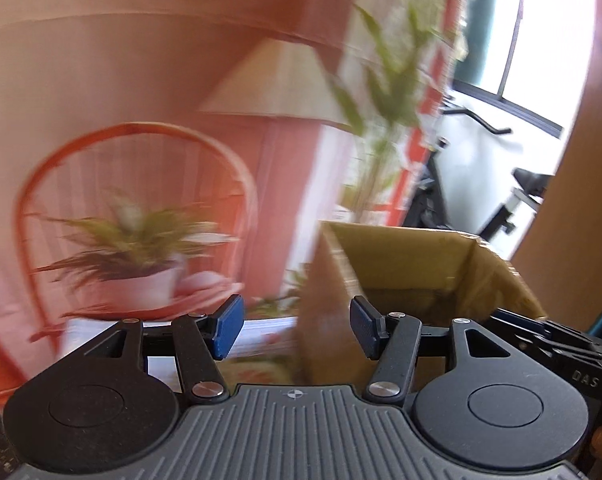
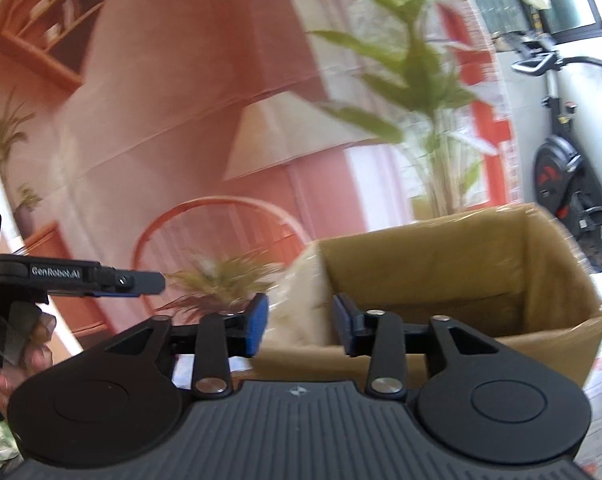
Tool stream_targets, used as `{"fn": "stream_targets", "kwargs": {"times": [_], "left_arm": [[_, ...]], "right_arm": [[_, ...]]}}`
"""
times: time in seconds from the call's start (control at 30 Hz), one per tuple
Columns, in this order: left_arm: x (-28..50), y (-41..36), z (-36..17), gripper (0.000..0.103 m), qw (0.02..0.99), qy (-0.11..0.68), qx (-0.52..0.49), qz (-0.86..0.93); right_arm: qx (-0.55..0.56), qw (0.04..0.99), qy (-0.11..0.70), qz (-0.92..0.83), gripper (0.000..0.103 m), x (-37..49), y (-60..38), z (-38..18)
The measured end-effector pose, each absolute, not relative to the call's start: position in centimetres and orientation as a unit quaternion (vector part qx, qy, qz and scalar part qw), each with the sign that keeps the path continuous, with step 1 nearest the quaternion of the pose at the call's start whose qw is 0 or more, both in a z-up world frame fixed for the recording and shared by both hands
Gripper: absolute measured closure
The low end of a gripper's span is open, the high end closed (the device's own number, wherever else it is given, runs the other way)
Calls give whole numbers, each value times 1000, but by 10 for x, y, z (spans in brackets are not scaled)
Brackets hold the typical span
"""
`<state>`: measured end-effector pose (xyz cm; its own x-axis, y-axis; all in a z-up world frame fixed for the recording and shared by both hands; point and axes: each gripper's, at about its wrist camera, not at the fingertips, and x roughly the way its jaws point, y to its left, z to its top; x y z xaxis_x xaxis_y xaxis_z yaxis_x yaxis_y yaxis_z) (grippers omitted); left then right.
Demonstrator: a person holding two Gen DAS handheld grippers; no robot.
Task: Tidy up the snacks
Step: 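Move the left tool to the yellow packet while the right tool reaches the silver fish packet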
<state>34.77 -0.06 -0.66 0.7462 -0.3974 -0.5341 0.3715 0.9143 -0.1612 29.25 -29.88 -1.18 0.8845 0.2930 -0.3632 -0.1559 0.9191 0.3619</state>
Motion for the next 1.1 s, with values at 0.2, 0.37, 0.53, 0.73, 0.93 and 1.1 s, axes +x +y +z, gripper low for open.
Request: {"fn": "stream_targets", "kwargs": {"times": [0.2, 0.37, 0.53, 0.73, 0.93, 1.1], "left_arm": [[338, 63, -31, 42, 941, 305, -18, -149], [340, 112, -67, 42, 932, 338, -38, -123], [348, 138, -107, 38, 926, 361, -15, -113], [351, 154, -160, 38, 918, 367, 45, -141], [356, 161, -188, 38, 910, 373, 93, -155], [358, 169, -200, 38, 908, 375, 78, -172]], "right_arm": [[149, 948, 230, 163, 56, 290, -245, -33], [147, 930, 276, 191, 55, 296, -196, -65], [126, 913, 317, 223, 55, 302, -143, -94], [134, 885, 373, 243, 55, 318, -95, -130], [132, 870, 414, 232, 55, 338, -70, -156], [146, 860, 442, 209, 55, 351, -66, -173]]}}
